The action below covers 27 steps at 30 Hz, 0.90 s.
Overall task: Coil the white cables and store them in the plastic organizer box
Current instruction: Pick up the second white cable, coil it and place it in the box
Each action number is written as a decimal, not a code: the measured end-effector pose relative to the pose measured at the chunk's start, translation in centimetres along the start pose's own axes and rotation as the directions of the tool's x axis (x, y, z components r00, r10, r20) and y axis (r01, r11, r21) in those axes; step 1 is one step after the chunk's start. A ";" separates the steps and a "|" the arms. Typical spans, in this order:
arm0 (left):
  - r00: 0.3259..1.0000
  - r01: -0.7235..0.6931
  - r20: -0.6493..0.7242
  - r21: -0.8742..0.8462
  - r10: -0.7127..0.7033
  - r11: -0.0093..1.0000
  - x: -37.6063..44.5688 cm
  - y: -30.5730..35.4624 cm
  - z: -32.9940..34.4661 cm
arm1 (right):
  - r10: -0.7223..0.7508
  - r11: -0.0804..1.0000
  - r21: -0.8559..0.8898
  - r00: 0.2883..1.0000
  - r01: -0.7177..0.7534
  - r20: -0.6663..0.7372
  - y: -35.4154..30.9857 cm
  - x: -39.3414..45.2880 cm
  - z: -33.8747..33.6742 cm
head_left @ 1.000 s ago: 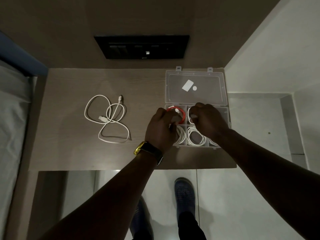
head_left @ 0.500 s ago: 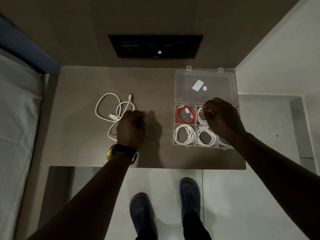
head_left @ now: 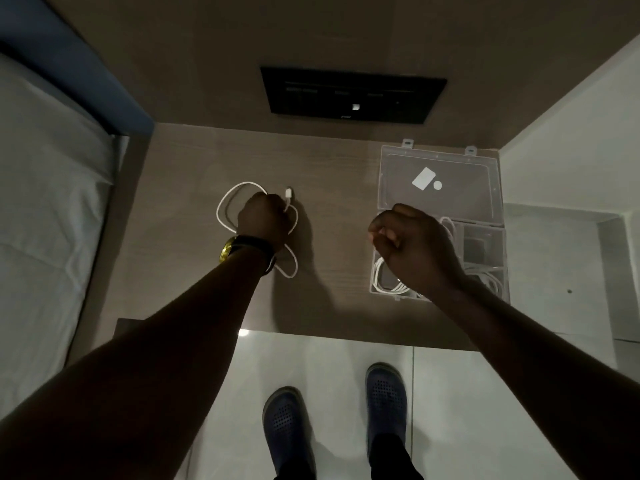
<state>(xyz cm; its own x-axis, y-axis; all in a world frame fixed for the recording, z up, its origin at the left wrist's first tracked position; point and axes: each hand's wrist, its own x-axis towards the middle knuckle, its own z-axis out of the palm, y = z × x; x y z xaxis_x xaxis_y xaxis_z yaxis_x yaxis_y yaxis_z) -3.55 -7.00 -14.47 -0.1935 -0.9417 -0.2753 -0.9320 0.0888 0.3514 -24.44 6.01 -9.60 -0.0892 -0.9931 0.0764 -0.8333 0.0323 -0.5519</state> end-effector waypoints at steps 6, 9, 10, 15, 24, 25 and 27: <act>0.989 -0.081 -0.149 -0.473 0.011 0.878 -3.2 2.1 -2.9 | 0.225 0.853 0.440 0.958 -0.281 0.176 -4.8 2.4 2.8; 0.987 -0.162 -0.122 -0.675 0.108 0.720 -7.2 3.0 -4.3 | 0.268 0.660 0.654 0.929 -0.370 0.254 -7.5 3.9 4.1; 0.987 -0.155 -0.084 -0.681 0.134 0.715 -8.1 3.0 -4.7 | 0.279 0.631 0.678 0.926 -0.378 0.256 -7.9 4.1 4.2; 0.933 -0.269 -0.328 -0.353 0.150 0.896 -8.5 -0.1 -8.0 | 0.164 0.821 0.525 0.974 -0.224 0.159 -8.1 3.5 3.6; 0.890 0.251 0.436 -0.717 0.137 0.651 -9.1 0.5 -10.2 | -0.139 0.865 0.501 0.947 -0.026 0.291 -8.9 3.1 1.5; 0.866 0.274 0.474 -0.715 0.159 0.643 -9.1 -0.1 -10.4 | -0.113 0.837 0.543 0.952 -0.063 0.283 -8.9 3.2 1.3; 0.783 0.357 0.571 -0.738 0.248 0.572 -9.5 -0.9 -10.6 | -0.089 0.786 0.612 0.964 -0.088 0.252 -8.4 3.8 0.6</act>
<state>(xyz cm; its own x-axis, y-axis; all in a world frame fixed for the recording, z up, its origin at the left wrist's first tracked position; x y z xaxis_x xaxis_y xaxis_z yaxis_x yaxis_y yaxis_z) 2.34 -1.60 -2.65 -0.5574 -0.5301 -0.6390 -0.3760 -0.5250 0.7636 -17.45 1.85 -5.17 0.1254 -0.9883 -0.0866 -0.3133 0.0434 -0.9487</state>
